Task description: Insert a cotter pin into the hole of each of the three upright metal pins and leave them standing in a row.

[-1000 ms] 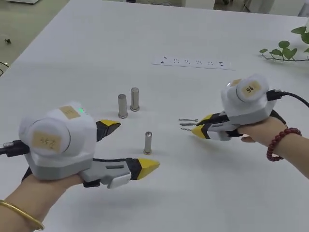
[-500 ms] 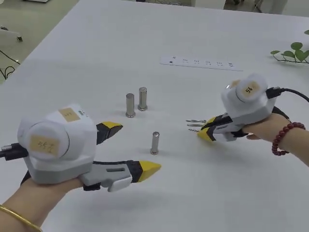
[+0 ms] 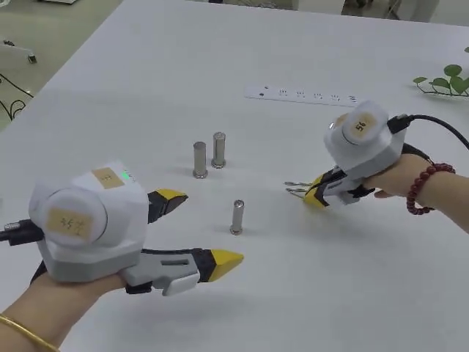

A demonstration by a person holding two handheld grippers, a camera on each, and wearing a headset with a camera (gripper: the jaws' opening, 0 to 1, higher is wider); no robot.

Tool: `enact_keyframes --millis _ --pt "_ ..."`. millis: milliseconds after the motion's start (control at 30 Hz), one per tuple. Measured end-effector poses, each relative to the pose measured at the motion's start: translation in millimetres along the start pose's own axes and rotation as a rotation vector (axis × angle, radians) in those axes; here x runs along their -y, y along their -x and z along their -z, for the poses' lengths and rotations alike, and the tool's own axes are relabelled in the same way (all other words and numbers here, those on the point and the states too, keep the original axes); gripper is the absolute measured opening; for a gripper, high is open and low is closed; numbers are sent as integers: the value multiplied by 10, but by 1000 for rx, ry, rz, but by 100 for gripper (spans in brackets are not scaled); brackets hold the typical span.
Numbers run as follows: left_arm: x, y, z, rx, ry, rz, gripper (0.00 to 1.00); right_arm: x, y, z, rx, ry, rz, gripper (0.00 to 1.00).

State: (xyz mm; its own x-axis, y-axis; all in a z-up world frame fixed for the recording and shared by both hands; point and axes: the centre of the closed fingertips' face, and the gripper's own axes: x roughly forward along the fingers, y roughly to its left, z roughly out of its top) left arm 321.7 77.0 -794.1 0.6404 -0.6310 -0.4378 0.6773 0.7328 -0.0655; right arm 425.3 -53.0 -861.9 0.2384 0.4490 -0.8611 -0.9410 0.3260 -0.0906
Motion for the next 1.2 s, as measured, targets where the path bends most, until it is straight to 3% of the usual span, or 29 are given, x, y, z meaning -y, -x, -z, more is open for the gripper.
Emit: enact_keyframes --millis 267,667,867,1200 --pt "-22 17 24 -8 4 -6 68 -36 -1 5 -15 73 4 2" --pt "-12 43 6 -8 -17 -3 67 -93 38 -17 11 170 17 1" --pt "15 45 -16 -8 -16 2 64 -132 139 -111 45 233 37 1" --pt "53 41 -69 -2 21 15 56 -404 353 -375 155 300 40 1"
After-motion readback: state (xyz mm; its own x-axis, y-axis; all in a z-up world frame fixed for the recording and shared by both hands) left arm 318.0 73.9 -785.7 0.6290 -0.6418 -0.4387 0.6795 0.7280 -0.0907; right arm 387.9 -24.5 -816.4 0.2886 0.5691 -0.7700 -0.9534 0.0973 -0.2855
